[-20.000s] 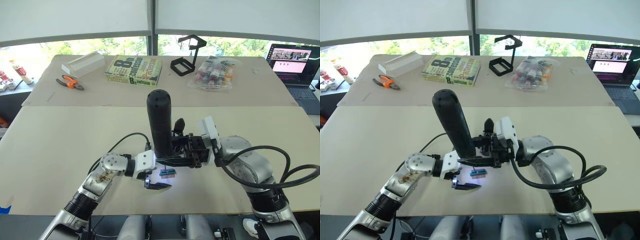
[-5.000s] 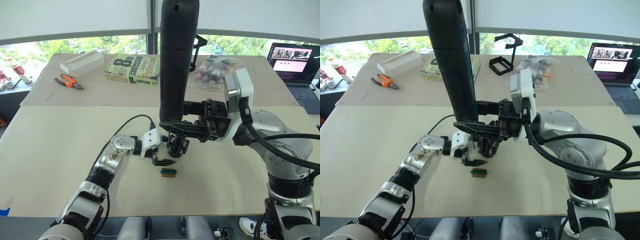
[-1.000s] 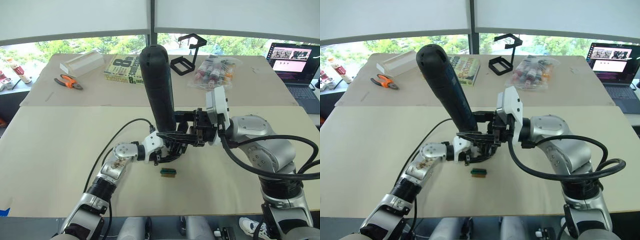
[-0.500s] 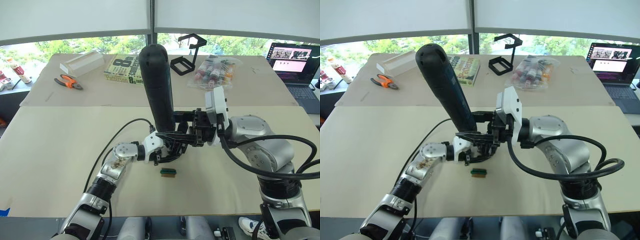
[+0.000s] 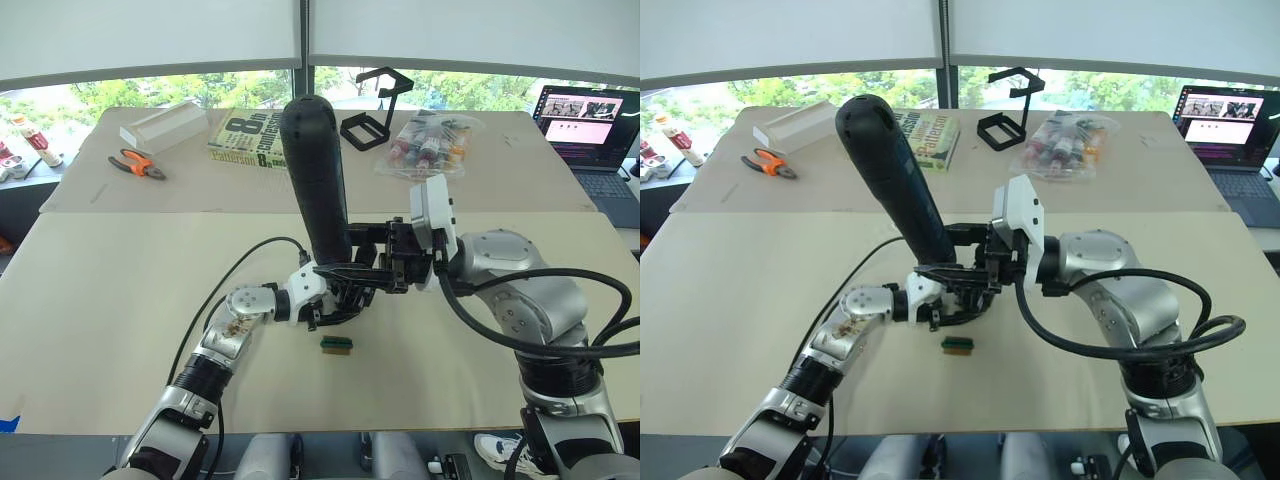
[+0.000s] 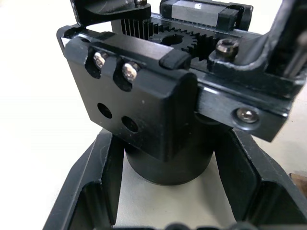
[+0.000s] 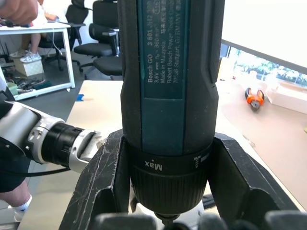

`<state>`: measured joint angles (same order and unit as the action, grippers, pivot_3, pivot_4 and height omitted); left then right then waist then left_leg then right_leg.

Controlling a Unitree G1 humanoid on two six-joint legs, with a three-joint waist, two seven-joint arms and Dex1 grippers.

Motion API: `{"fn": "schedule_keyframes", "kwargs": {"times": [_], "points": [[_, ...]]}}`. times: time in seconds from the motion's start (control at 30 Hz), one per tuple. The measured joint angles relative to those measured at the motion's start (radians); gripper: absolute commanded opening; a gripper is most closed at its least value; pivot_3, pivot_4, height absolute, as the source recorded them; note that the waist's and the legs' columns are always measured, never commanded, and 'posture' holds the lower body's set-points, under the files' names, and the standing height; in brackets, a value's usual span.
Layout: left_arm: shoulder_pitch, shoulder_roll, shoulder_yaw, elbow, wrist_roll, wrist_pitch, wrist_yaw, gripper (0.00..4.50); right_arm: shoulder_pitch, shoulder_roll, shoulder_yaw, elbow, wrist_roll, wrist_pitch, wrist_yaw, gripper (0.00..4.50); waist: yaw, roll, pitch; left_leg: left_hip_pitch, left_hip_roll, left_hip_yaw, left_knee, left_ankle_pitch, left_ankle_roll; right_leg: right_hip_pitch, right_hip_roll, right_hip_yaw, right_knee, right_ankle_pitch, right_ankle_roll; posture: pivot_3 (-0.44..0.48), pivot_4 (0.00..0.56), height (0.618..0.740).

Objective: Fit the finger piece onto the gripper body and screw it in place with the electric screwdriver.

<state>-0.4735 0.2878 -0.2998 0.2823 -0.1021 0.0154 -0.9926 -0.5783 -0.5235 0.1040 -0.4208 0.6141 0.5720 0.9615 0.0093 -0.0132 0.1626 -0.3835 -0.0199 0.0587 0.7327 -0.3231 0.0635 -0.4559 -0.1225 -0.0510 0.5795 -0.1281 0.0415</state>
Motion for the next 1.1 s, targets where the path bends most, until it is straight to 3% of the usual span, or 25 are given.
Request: {"fn": "schedule_keyframes", "kwargs": {"times": [0.57, 0.93, 1.1], "points": [[0.000, 0.000, 0.000, 0.000, 0.000, 0.004, 0.000, 2.28, 0.046, 0.021, -0.001, 0.002, -0.006, -0.046, -0.014, 1.89, 0.000, 0.000, 0.000, 0.001, 0.000, 0.000, 0.000, 0.000, 0.000, 0.001, 0.000, 0.000, 0.000, 0.000, 0.000, 0.000, 0.150, 0.740], [-0.006, -0.001, 0.000, 0.017, 0.004, 0.006, 0.006, 2.28, 0.059, 0.017, 0.010, 0.085, -0.015, -0.145, 0.013, 1.89, 0.000, 0.000, 0.000, 0.009, 0.001, 0.000, 0.000, 0.000, 0.000, 0.008, 0.000, 0.001, -0.001, 0.000, 0.000, 0.000, 0.150, 0.740], [-0.016, -0.003, 0.000, 0.035, 0.008, 0.006, 0.007, 2.28, 0.055, 0.013, 0.018, 0.107, -0.018, -0.162, 0.020, 1.89, -0.001, 0.000, 0.000, 0.016, 0.002, -0.001, 0.000, -0.005, 0.008, 0.014, 0.000, 0.001, -0.001, 0.000, 0.000, 0.000, 0.150, 0.740]]}}
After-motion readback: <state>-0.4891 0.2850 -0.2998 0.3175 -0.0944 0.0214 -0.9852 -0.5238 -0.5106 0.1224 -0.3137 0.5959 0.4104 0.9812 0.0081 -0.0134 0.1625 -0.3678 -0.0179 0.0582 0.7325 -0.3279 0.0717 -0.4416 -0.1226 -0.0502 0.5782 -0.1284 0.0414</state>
